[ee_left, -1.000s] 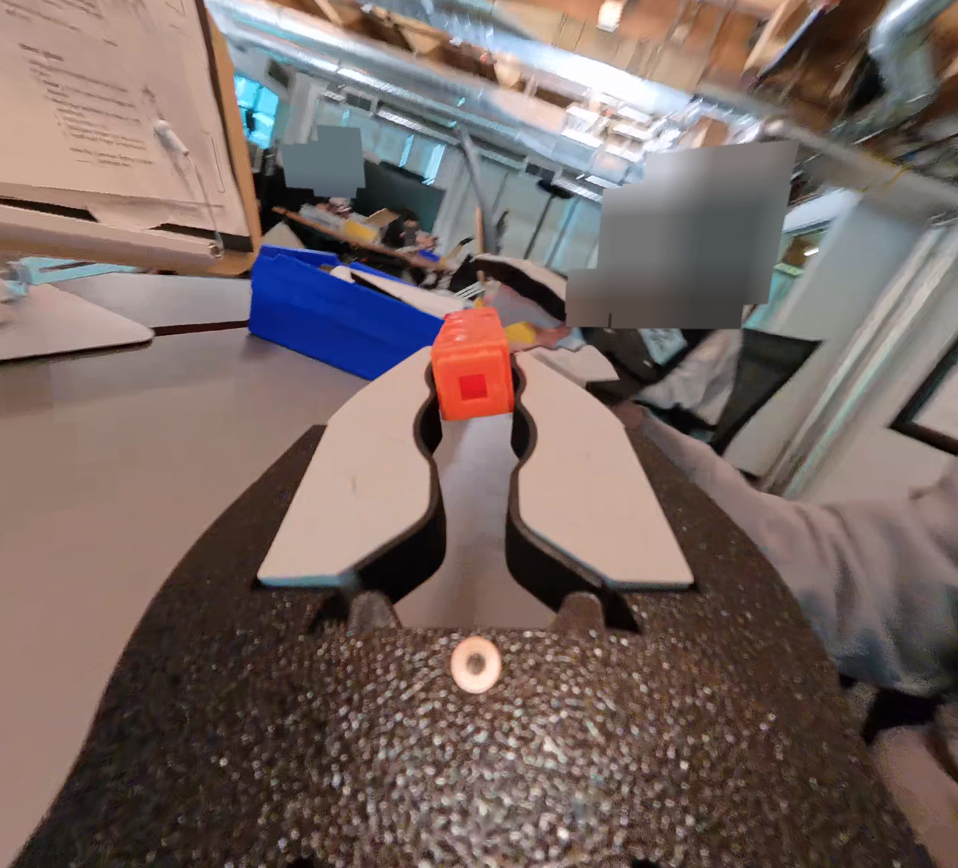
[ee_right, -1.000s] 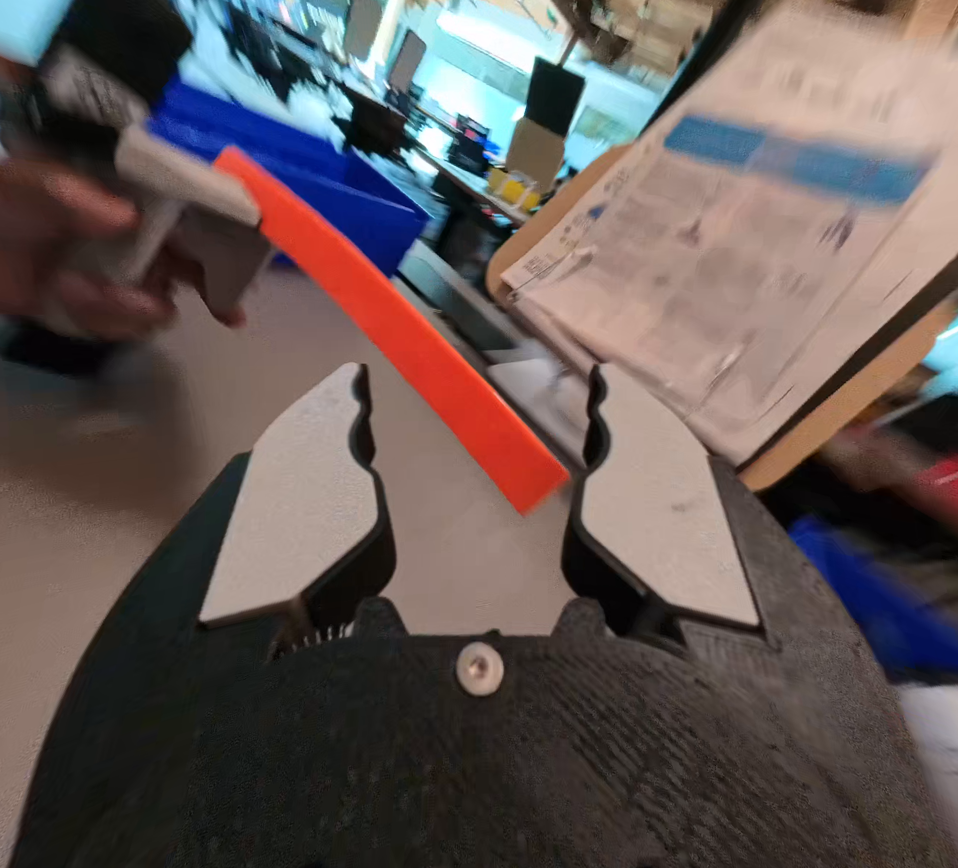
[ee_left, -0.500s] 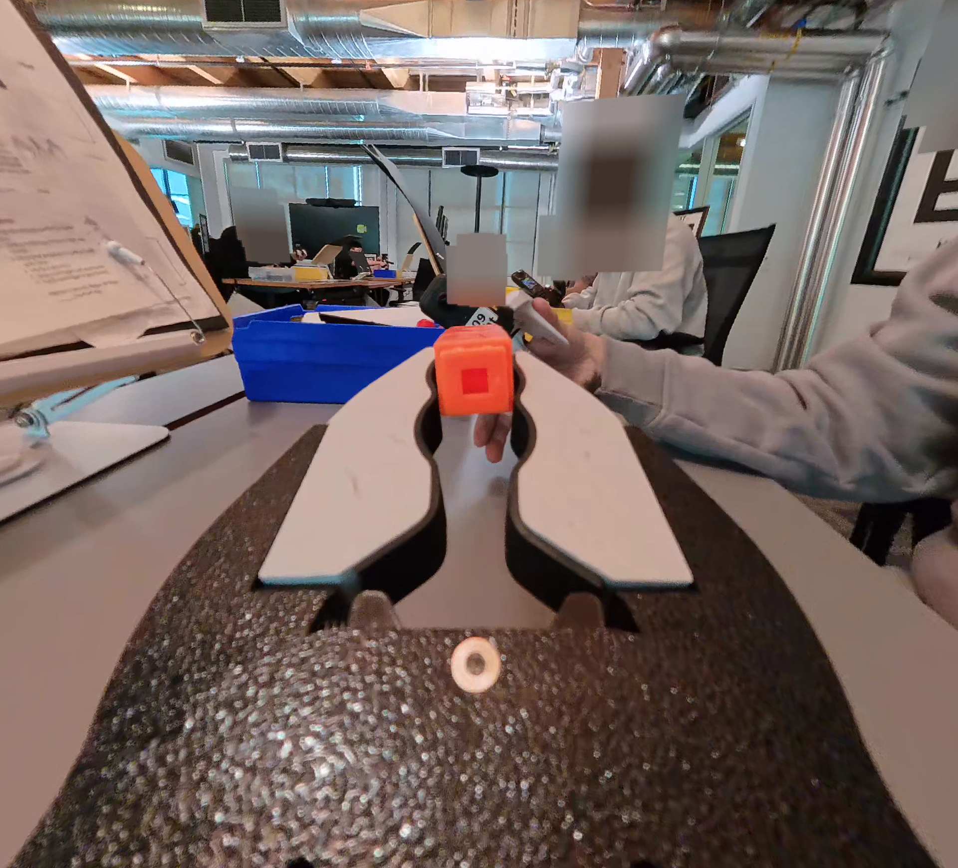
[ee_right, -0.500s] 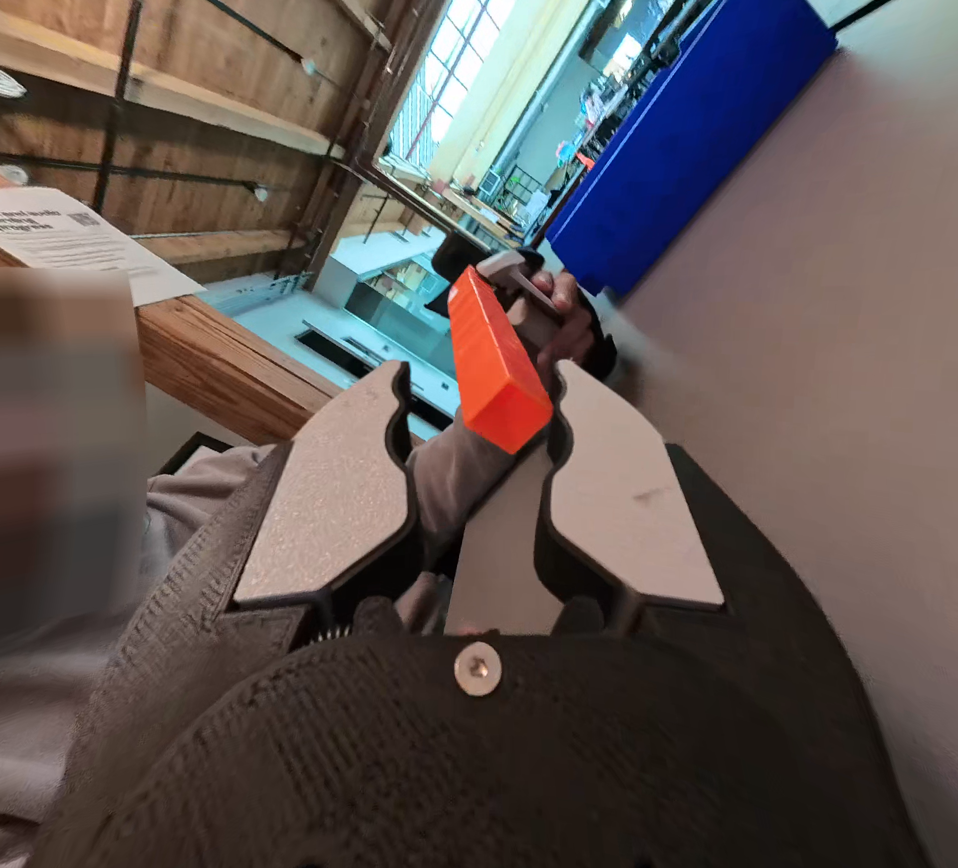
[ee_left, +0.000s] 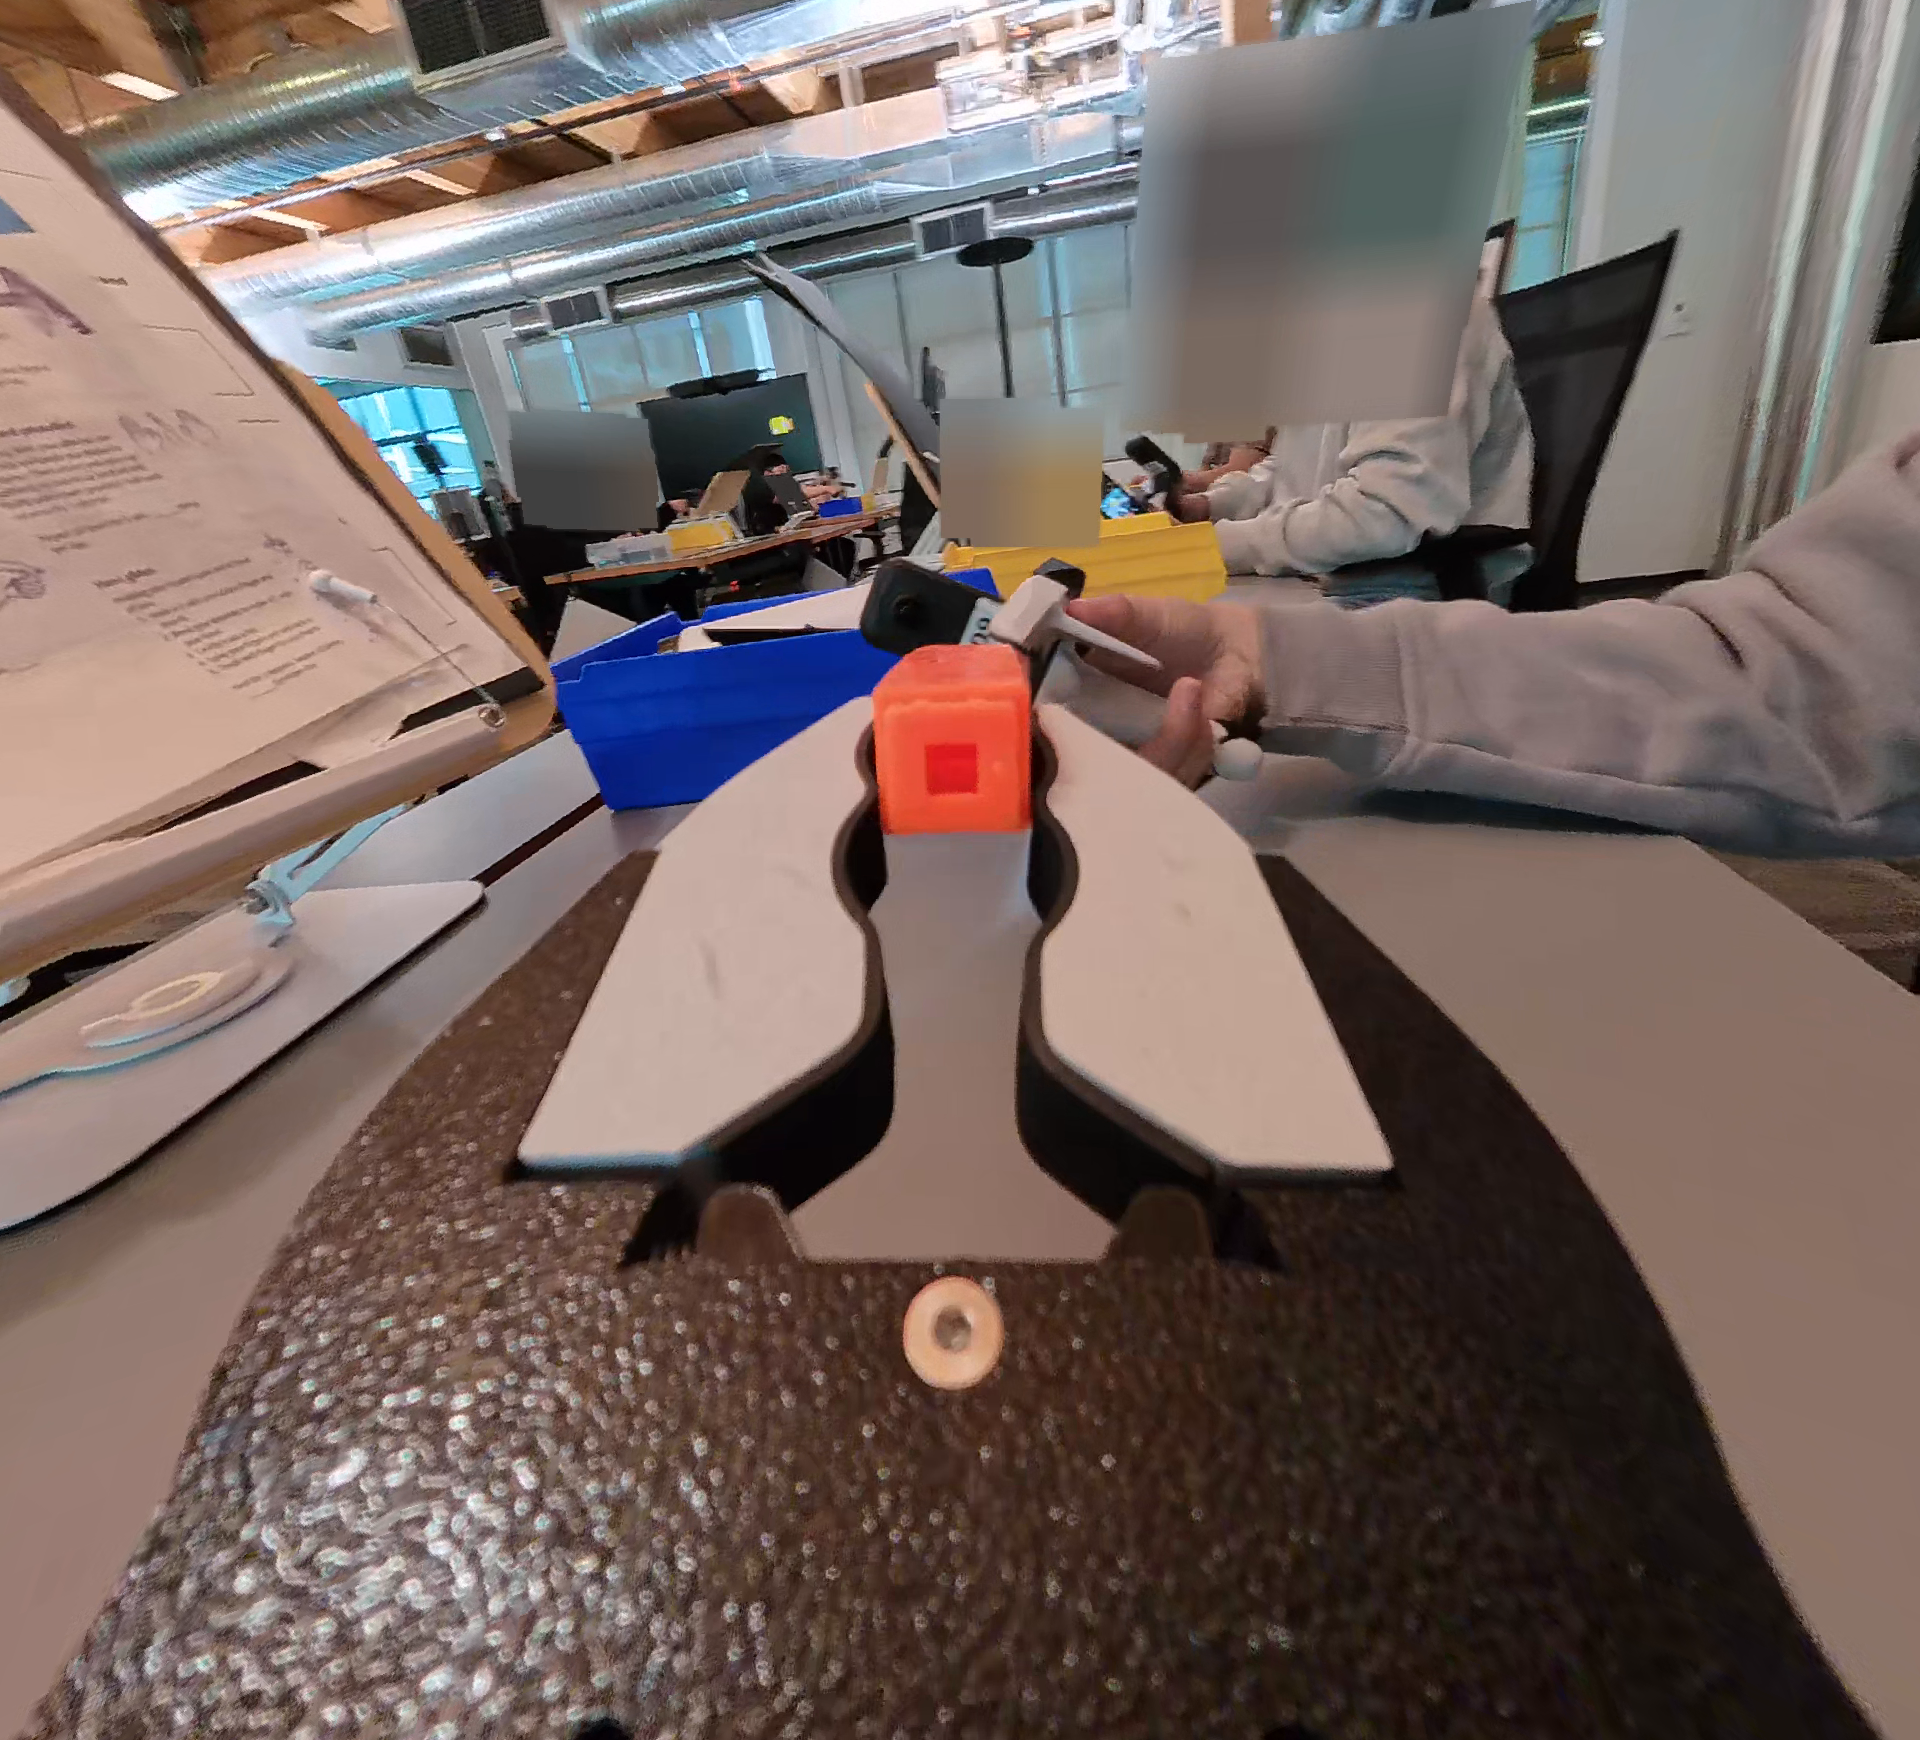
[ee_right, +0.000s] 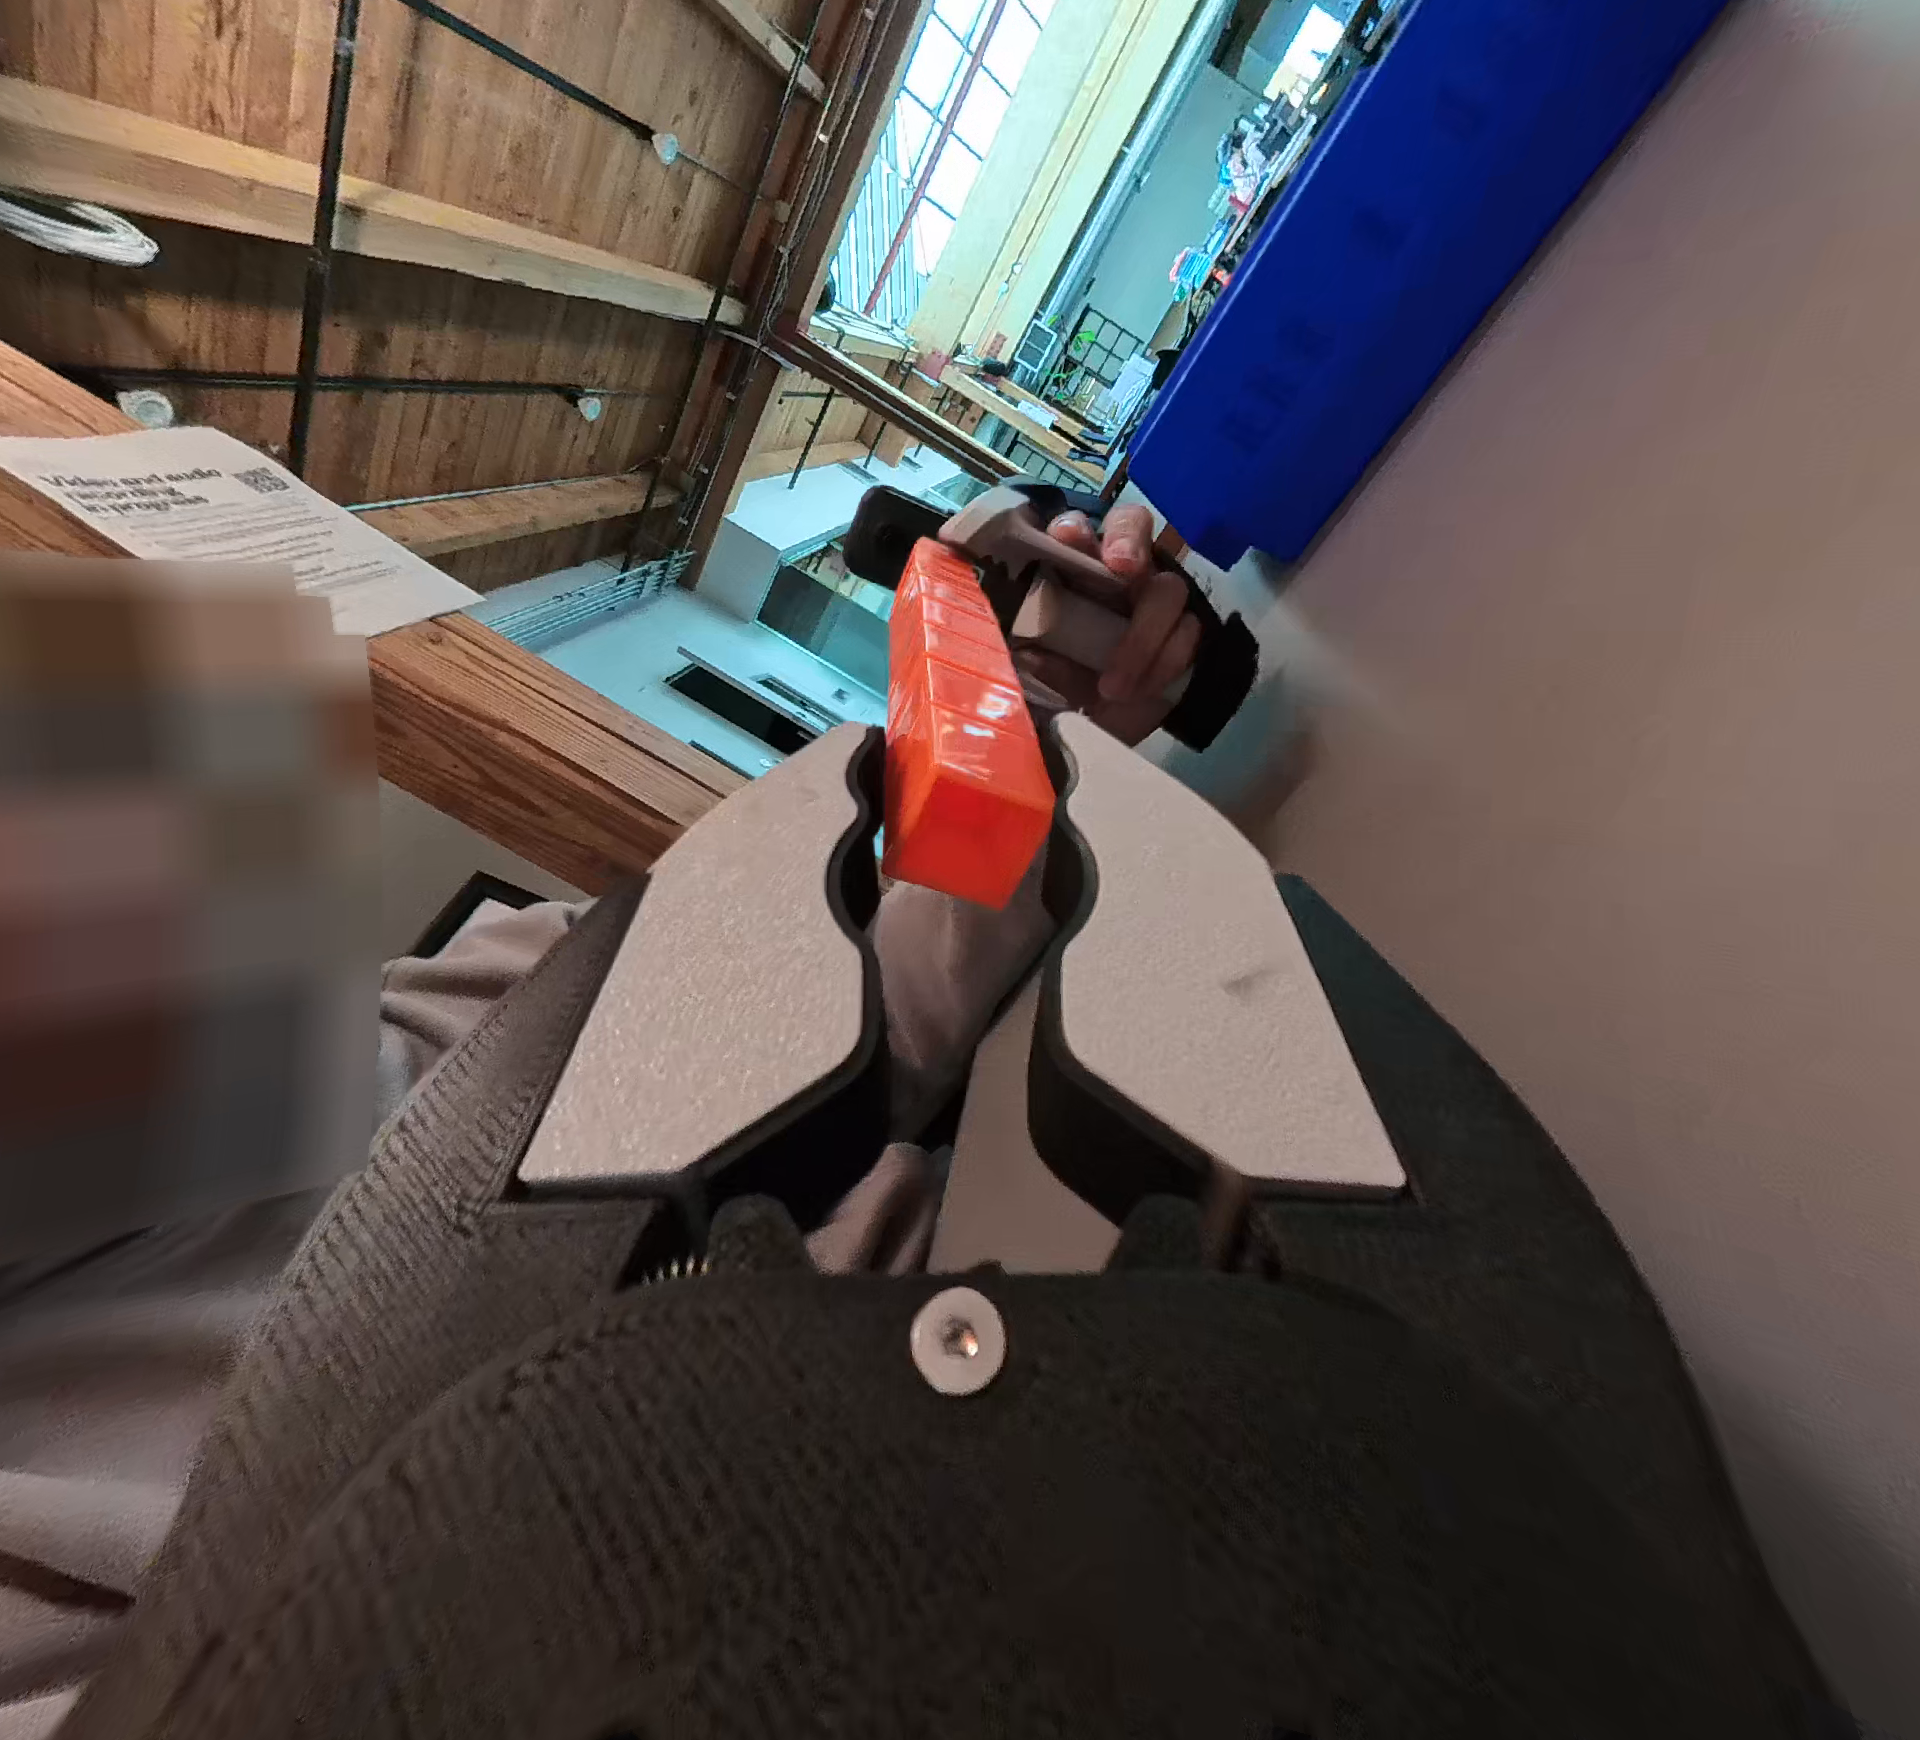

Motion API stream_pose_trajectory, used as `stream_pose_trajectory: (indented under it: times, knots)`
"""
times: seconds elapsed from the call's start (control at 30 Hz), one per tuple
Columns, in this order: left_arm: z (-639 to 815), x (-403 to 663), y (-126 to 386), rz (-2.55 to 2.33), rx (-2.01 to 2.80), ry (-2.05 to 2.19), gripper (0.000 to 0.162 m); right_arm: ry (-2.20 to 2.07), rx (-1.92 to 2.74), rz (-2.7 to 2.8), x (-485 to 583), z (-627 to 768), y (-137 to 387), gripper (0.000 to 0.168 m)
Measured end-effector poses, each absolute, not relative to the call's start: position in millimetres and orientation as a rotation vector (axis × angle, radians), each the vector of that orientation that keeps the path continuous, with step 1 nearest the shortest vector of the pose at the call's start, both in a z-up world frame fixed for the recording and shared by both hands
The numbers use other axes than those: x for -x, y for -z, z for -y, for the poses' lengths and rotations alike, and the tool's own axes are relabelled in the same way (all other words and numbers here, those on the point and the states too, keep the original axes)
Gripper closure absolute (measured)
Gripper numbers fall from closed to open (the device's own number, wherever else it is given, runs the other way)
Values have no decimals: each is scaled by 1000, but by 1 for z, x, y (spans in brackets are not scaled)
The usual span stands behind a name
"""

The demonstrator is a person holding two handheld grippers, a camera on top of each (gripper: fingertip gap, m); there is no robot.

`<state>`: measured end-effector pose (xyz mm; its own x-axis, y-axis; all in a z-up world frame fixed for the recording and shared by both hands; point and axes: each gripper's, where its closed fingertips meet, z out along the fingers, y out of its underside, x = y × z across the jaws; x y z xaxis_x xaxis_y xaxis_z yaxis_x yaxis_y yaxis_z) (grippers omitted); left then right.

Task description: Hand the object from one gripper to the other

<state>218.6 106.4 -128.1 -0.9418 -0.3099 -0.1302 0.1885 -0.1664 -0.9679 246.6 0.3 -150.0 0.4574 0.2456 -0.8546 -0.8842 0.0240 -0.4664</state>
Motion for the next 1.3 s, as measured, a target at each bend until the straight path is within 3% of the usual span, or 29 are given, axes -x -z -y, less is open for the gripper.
stream_pose_trajectory:
  times: [0.3,0.57,0.77,1.03,1.1,1.13,1.17,1.3]
  knots:
    - [-117,-247,119,-1672,552,2295,88,-497,1344,-419,-247,-9,128,145]
    - [-123,-256,118,-1591,686,2392,86,-263,1191,-297,-250,3,95,145]
    - [-134,-276,122,-1458,1016,2485,81,197,989,-133,-242,30,57,145]
    - [-77,-244,117,-1637,1121,2966,91,418,1177,143,-206,-28,87,145]
    - [-76,-242,117,-1635,1132,3014,101,488,1228,182,-202,-41,96,145]
    - [-78,-241,114,-1620,1118,3044,121,544,1251,192,-203,-44,100,145]
    - [-80,-241,113,-1603,1121,3056,127,606,1261,203,-205,-46,102,145]
    - [-85,-240,110,-1582,1120,3092,138,801,1316,256,-210,-52,112,146]
